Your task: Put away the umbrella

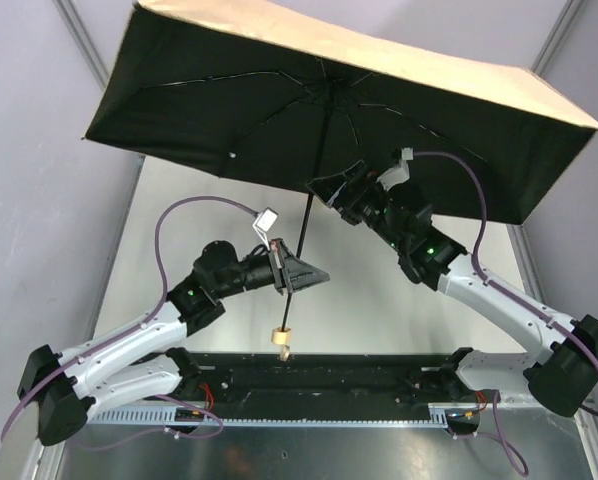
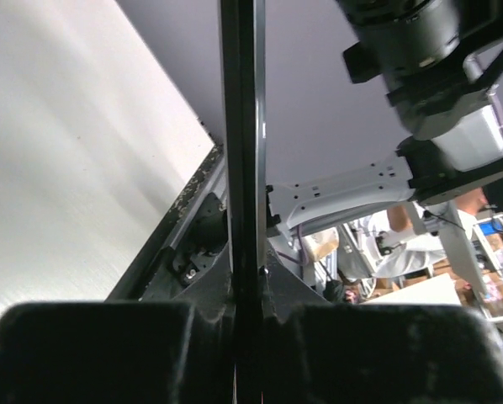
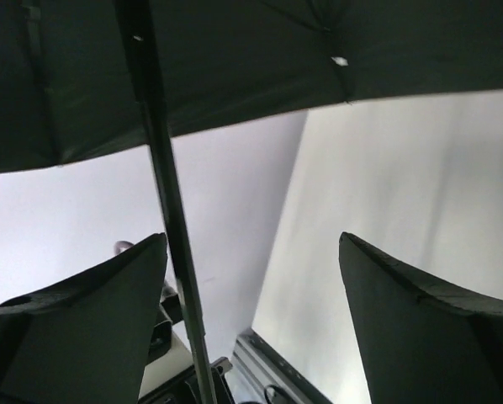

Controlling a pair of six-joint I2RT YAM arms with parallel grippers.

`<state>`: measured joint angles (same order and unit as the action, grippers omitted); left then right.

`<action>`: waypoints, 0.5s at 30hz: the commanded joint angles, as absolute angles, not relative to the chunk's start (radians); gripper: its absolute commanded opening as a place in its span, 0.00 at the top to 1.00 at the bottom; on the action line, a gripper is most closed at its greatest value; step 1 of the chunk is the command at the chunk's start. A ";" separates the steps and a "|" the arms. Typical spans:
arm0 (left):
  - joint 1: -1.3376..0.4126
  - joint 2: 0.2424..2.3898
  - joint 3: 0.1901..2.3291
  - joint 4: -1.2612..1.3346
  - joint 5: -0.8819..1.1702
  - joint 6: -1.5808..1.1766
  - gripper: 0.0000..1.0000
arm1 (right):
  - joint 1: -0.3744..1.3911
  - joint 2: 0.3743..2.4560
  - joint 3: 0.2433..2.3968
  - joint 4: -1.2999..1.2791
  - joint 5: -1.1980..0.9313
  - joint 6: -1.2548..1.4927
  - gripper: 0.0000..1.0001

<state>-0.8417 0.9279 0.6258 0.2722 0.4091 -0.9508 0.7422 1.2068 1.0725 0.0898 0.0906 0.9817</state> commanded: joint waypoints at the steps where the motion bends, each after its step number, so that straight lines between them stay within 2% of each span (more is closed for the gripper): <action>1: -0.796 0.927 0.638 0.506 0.580 -1.020 1.00 | 0.705 1.220 1.068 0.371 0.064 1.068 0.13; 8: -0.793 0.915 0.624 0.534 0.625 -1.054 1.00 | 0.603 1.338 1.121 0.618 0.088 1.114 0.19; 11: -0.793 0.919 0.621 0.535 0.624 -1.066 1.00 | 0.599 1.399 1.239 0.543 0.128 1.038 0.24; 15: -0.793 0.911 0.600 0.516 0.585 -1.063 1.00 | 0.622 1.450 1.390 0.271 0.327 0.996 0.29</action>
